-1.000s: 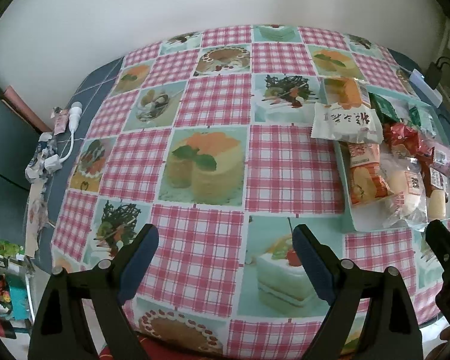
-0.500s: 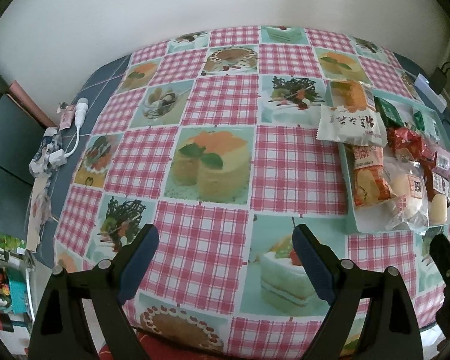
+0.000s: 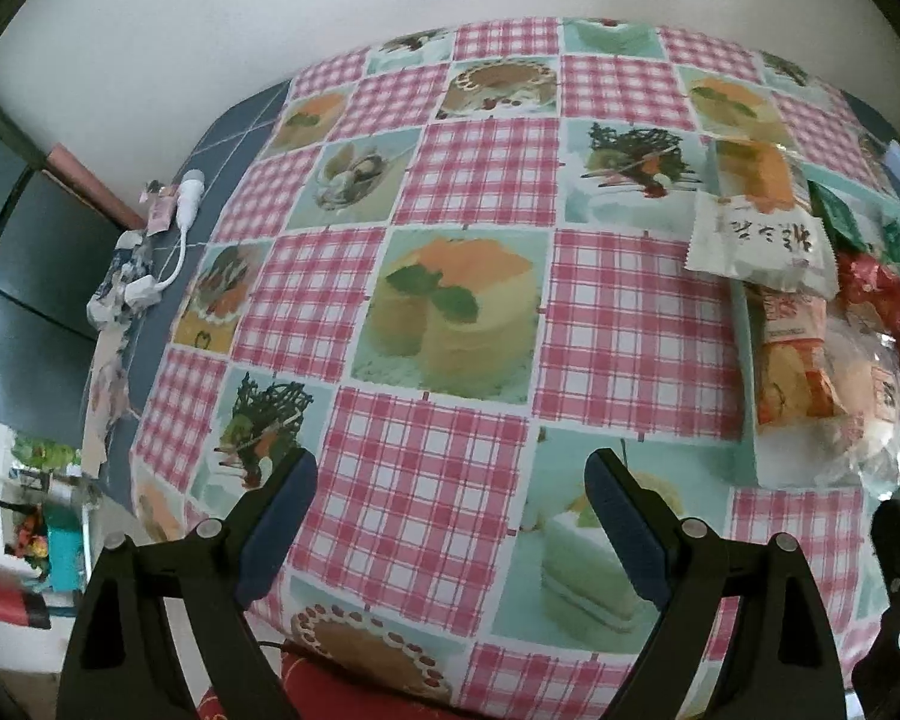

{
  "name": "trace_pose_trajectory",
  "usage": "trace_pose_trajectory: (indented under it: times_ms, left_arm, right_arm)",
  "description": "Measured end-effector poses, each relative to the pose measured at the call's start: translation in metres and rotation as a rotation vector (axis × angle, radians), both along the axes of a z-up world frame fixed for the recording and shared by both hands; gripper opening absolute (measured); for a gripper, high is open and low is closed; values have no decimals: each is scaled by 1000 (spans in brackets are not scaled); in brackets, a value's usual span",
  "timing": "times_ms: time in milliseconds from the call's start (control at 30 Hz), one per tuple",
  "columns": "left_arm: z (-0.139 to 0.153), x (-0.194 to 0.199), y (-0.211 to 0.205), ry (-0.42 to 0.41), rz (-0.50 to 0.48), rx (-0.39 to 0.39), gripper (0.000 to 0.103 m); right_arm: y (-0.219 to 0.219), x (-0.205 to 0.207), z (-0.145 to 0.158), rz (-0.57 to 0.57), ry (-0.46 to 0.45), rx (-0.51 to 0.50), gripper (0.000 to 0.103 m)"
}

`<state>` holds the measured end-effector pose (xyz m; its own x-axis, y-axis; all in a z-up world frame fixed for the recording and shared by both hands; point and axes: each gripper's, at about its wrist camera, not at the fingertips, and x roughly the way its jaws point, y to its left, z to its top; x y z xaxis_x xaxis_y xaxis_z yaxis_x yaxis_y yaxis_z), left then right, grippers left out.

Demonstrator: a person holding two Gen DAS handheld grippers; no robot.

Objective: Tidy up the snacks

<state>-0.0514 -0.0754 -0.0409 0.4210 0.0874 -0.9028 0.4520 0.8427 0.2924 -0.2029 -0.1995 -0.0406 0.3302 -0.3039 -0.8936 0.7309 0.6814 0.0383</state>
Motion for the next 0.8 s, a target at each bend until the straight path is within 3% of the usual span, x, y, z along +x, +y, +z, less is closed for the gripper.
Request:
trace_pose_trajectory:
  times_ms: [300,800]
  left_arm:
    - [-2,-3,-8,-29,28,62,91]
    - [-3,-3,-7,-30,36,72,91]
  right_arm:
    - [-11,-2,-6,47,-38,26,103]
    - [-9,-6,-1,52,-73,35,103]
